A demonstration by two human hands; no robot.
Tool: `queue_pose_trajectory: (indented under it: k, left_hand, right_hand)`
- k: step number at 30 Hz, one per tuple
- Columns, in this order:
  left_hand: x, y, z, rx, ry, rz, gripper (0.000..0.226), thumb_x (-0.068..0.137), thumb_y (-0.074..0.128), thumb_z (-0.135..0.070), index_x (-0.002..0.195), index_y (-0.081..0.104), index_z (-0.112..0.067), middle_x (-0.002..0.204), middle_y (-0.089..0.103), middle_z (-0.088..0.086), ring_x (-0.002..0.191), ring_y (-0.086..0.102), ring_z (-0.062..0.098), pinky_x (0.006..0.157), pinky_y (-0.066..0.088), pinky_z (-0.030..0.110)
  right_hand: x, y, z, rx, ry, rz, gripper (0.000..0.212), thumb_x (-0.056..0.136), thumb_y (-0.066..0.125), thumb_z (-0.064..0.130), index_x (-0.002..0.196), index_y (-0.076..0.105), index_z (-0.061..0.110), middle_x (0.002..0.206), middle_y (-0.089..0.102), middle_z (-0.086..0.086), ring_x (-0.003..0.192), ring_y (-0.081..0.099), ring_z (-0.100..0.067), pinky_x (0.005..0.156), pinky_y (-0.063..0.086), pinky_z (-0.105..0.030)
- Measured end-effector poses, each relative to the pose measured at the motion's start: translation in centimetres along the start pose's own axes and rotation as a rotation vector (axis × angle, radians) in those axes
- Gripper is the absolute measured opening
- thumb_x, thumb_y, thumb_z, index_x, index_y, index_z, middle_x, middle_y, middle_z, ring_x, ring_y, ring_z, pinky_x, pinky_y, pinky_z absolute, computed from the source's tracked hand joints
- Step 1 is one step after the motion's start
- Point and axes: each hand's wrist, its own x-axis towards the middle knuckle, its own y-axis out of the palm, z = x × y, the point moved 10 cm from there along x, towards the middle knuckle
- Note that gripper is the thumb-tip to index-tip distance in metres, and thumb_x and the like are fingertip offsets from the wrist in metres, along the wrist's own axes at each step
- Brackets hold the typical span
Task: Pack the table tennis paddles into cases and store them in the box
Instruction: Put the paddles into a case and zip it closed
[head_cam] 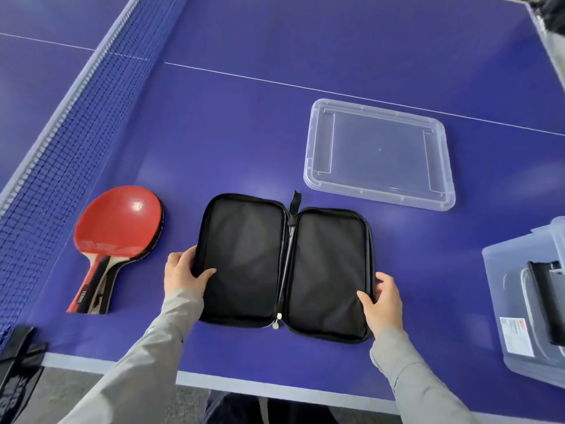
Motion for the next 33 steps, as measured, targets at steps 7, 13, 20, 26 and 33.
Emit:
queue_pose_trajectory:
  k: [7, 13, 20, 26, 33]
  left_hand:
    - [-0.6, -1.9, 0.6, 0.216, 0.076, -0.046, 0.067, 0.077, 0.074, -0.032, 0.135, 0.048, -0.011, 0.125, 0.049, 0.010, 0.119, 0.043, 0.031, 0.097, 0.035, 0.045]
    - [-2.0, -9.6, 2.2, 0.292, 0.195, -0.327, 0.065, 0.073, 0.079, -0.025, 0.130, 0.053, -0.008, 0.125, 0.050, 0.014, 0.116, 0.043, 0.036, 0.092, 0.034, 0.054]
    - [-0.4, -16.2, 9.5, 0.279, -0.195, -0.337, 0.083, 0.069, 0.078, -0.042, 0.136, 0.040, -0.010, 0.132, 0.044, 0.018, 0.124, 0.038, 0.039, 0.099, 0.029, 0.055]
    - [1.7, -14.3, 12.3, 0.166, -0.295, -0.085, 0.054, 0.069, 0.078, -0.042, 0.103, 0.058, -0.005, 0.101, 0.055, 0.017, 0.098, 0.054, 0.039, 0.086, 0.047, 0.045]
    - [2.1, -13.8, 12.0, 0.159, -0.261, -0.102, 0.033, 0.077, 0.071, -0.031, 0.084, 0.053, -0.004, 0.089, 0.053, 0.014, 0.081, 0.052, 0.036, 0.072, 0.042, 0.040]
  right_hand:
    - [-1.1, -0.4, 0.8, -0.184, -0.121, -0.104, 0.058, 0.082, 0.070, 0.016, 0.133, 0.044, 0.010, 0.126, 0.047, -0.013, 0.120, 0.045, -0.031, 0.095, 0.046, -0.049]
    - [-2.3, 0.0, 0.7, -0.163, -0.143, -0.105, 0.059, 0.080, 0.072, 0.015, 0.132, 0.044, 0.008, 0.127, 0.047, -0.015, 0.121, 0.044, -0.032, 0.099, 0.043, -0.049]
    - [-3.6, 0.7, 1.2, -0.193, -0.126, -0.109, 0.059, 0.081, 0.070, 0.011, 0.133, 0.044, 0.006, 0.132, 0.044, -0.018, 0.126, 0.039, -0.033, 0.102, 0.038, -0.046]
    - [-4.1, 1.0, 1.1, -0.285, -0.097, -0.101, 0.058, 0.081, 0.070, 0.011, 0.133, 0.045, 0.004, 0.135, 0.042, -0.020, 0.128, 0.037, -0.036, 0.103, 0.036, -0.047]
    - [-5.3, 1.4, 0.7, -0.411, -0.071, -0.050, 0.058, 0.081, 0.070, 0.011, 0.133, 0.046, 0.005, 0.141, 0.038, -0.016, 0.130, 0.035, -0.034, 0.099, 0.039, -0.048]
